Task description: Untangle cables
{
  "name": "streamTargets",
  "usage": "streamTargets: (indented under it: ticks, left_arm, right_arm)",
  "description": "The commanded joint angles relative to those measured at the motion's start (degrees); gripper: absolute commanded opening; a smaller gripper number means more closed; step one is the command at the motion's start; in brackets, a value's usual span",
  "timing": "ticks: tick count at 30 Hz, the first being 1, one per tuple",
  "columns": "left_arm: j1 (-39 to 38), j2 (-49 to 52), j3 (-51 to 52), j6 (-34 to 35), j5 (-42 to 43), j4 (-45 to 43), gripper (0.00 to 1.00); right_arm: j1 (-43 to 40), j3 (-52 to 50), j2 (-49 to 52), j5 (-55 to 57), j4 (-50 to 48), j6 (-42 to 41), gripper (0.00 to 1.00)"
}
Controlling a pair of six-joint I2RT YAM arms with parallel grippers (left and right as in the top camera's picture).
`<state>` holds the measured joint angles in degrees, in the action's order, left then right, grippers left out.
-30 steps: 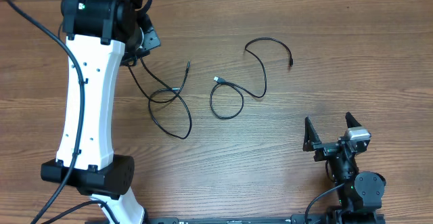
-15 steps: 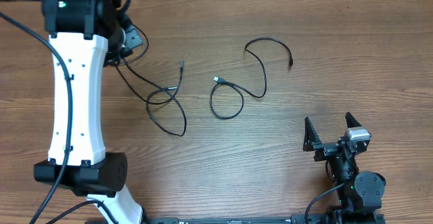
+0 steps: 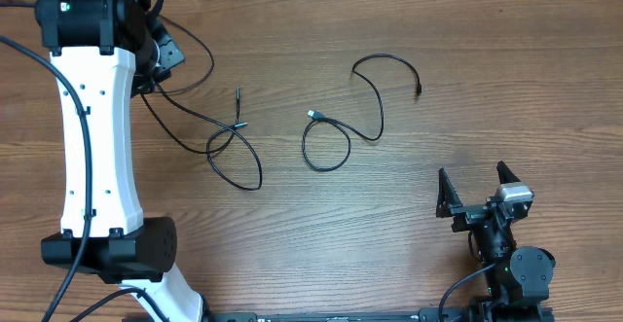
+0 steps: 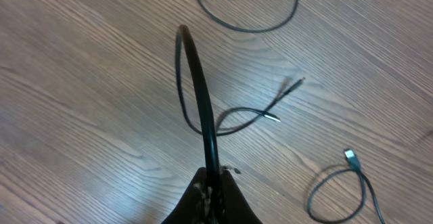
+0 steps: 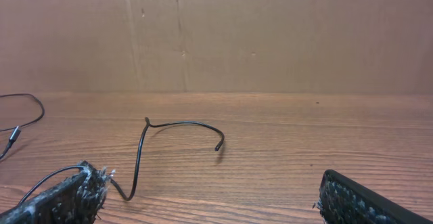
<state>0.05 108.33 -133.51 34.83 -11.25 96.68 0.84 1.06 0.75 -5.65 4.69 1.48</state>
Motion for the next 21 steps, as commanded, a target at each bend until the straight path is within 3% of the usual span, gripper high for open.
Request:
streamTargets:
  ticks: [1, 21]
  left_arm:
    - [1.5, 0.3, 0.3, 0.9, -2.9, 0.1, 0.04]
    - [10.6, 5.4, 0.4, 0.9, -8.9, 0.1, 0.04]
  right_arm:
    - [-0.1, -0.6, -0.1, 0.3, -0.3, 0.3, 1.0]
    - [-0.1, -0.6, -0.1, 0.3, -0.3, 0.3, 1.0]
